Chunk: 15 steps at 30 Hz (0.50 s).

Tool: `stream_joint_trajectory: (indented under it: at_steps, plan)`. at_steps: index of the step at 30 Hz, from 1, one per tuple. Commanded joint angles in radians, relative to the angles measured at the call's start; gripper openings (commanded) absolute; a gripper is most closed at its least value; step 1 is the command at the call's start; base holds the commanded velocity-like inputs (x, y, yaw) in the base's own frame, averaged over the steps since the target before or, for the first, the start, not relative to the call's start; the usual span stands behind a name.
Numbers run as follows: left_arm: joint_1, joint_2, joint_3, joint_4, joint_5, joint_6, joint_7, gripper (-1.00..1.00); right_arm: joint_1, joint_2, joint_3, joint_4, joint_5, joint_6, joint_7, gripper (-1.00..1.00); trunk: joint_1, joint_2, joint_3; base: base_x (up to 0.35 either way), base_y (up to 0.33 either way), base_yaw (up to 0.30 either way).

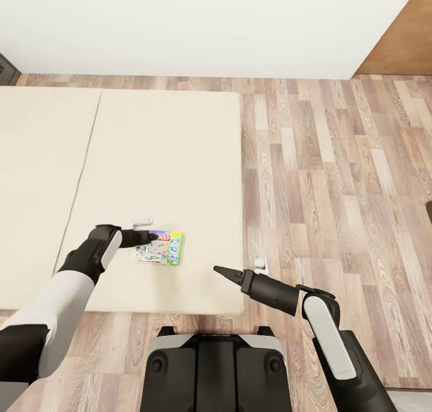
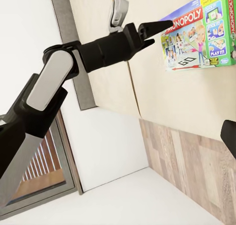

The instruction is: Put all the toys in the child's room - the three board games (two on the bed and one on the table), the two jigsaw puzzles on the table, and the tennis ball on the table - inside the toy box on the table in the child's room.

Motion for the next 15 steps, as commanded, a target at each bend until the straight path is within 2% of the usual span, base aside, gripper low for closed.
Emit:
stream_joint_trajectory:
  at_steps: [1, 8, 15]
  plan:
    - [0.000, 0.004, -0.003, 0.000, 0.008, 0.005, 0.003, 1.00, 0.000, 0.001, -0.001, 0.000, 0.007, 0.004, 0.007, 1.00, 0.001, -0.002, -0.001, 0.000, 0.000, 0.000]
    - [0.000, 0.033, -0.003, 0.002, 0.008, -0.006, 0.004, 1.00, 0.000, 0.001, -0.001, 0.000, 0.007, 0.004, 0.007, 1.00, 0.001, -0.002, -0.001, 0.000, 0.000, 0.000]
    - [0.000, 0.044, -0.003, 0.003, 0.007, -0.018, 0.005, 1.00, 0.000, 0.001, -0.001, 0.000, 0.007, 0.003, 0.007, 1.00, 0.001, -0.002, -0.001, 0.000, 0.000, 0.000]
